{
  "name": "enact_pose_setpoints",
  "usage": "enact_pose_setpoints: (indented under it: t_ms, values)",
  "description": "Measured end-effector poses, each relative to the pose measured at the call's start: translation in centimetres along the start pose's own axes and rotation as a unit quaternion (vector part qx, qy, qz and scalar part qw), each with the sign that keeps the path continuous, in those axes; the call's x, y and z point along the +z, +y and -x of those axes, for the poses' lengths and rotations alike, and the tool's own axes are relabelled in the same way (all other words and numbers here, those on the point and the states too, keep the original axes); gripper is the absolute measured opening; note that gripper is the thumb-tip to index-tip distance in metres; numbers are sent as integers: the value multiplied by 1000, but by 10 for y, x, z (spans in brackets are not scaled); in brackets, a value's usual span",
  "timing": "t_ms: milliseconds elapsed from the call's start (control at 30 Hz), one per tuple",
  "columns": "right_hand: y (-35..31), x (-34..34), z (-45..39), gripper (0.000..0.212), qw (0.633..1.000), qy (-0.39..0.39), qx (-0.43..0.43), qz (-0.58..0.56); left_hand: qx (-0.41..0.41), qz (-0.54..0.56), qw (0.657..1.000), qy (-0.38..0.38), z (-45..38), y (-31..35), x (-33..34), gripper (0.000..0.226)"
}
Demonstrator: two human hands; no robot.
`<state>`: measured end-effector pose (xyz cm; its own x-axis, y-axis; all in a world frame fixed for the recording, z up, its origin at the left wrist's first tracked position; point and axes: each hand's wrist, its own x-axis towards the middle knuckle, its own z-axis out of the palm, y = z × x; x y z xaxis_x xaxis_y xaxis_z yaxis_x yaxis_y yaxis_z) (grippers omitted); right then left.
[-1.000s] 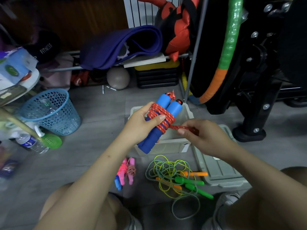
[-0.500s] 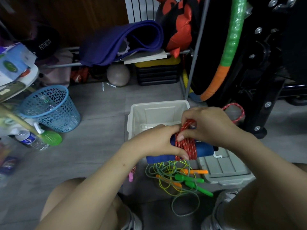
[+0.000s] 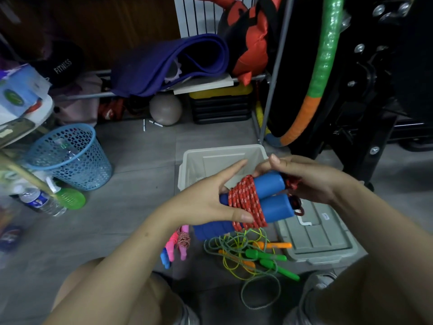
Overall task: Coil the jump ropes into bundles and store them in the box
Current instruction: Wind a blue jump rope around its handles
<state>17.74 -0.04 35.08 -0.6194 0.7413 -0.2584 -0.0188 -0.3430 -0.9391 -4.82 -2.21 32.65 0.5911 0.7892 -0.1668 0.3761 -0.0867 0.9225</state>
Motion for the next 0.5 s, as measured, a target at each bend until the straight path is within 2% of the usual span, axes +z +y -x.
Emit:
enact_pose_setpoints:
  t_ms: [133, 233, 400, 500]
  values:
    - [2, 4, 2, 67, 996, -23, 0, -90, 36, 96, 995, 3, 1, -1, -1, 93]
    - [7, 6, 1, 74, 996, -18, -17, -81, 51, 130, 990, 37, -1, 2, 3, 80]
    - [16, 10, -4, 57, 994, -43, -60, -79, 28, 187, 980, 68, -8, -3, 4, 61]
    - [24, 12, -9, 65, 992, -3, -54, -111, 14, 236, 968, 81, -9, 0, 5, 47]
